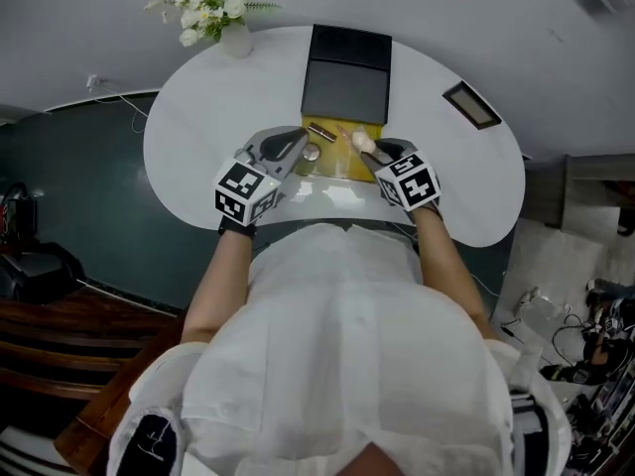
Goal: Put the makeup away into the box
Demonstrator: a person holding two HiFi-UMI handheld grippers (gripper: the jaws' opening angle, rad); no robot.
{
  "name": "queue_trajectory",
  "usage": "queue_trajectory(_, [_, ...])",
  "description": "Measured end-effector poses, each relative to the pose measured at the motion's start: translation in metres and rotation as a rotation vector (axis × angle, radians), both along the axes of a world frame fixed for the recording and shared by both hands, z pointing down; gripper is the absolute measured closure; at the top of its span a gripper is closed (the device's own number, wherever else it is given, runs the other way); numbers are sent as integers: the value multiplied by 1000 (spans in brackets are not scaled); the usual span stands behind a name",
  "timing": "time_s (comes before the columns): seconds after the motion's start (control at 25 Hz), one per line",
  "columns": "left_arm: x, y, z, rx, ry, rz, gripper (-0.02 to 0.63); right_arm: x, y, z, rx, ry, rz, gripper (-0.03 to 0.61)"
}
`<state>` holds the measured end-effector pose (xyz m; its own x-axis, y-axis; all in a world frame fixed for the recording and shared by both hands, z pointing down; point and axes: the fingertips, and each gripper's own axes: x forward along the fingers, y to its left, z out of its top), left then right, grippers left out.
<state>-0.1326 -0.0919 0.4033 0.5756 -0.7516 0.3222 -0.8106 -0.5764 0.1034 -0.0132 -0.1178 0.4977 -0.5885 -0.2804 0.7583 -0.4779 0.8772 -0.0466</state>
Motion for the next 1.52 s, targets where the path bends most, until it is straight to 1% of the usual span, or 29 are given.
queue_trajectory(0.2, [-18, 19, -9, 30, 6, 15, 588, -15, 28, 15, -5, 44, -28, 431])
queue_trajectory(0.36, [-22, 17, -13, 43, 9, 31, 588, -17, 30, 22, -8, 72, -33, 423])
queue_trajectory(0.44, [-20, 12, -15, 47, 11, 42, 588, -15, 27, 22, -14, 70, -19, 407])
queue_trajectory(0.56, [-19, 8, -19, 56, 12, 56, 588, -13, 22, 12, -10, 36, 25, 407])
queue_trajectory(0.72, [-26, 5, -20, 63, 19, 42, 588, -5, 11, -10, 16, -54, 108, 407])
queue_trajectory(0.8, [-34, 2, -22, 68, 25, 17, 588, 1, 2, -27, 42, -125, 161, 407])
queue_trajectory(0.88, [-45, 2, -28, 76, 40, -20, 588, 11, -6, -50, 80, -218, 230, 408])
queue_trajectory(1.08, [-80, -2, -55, 132, 82, -133, 588, 51, -25, -117, 238, -469, 397, 466])
queue_trajectory(1.2, [-94, -6, -77, 190, 96, -177, 588, 79, -32, -152, 343, -586, 470, 524])
queue_trajectory(1.28, [-101, -6, -95, 236, 98, -195, 588, 97, -33, -174, 407, -636, 512, 550])
queue_trajectory(1.4, [-106, -6, -121, 298, 100, -208, 588, 120, -34, -202, 493, -673, 555, 561])
queue_trajectory(1.52, [-110, -7, -144, 350, 109, -218, 588, 136, -33, -227, 543, -725, 581, 566])
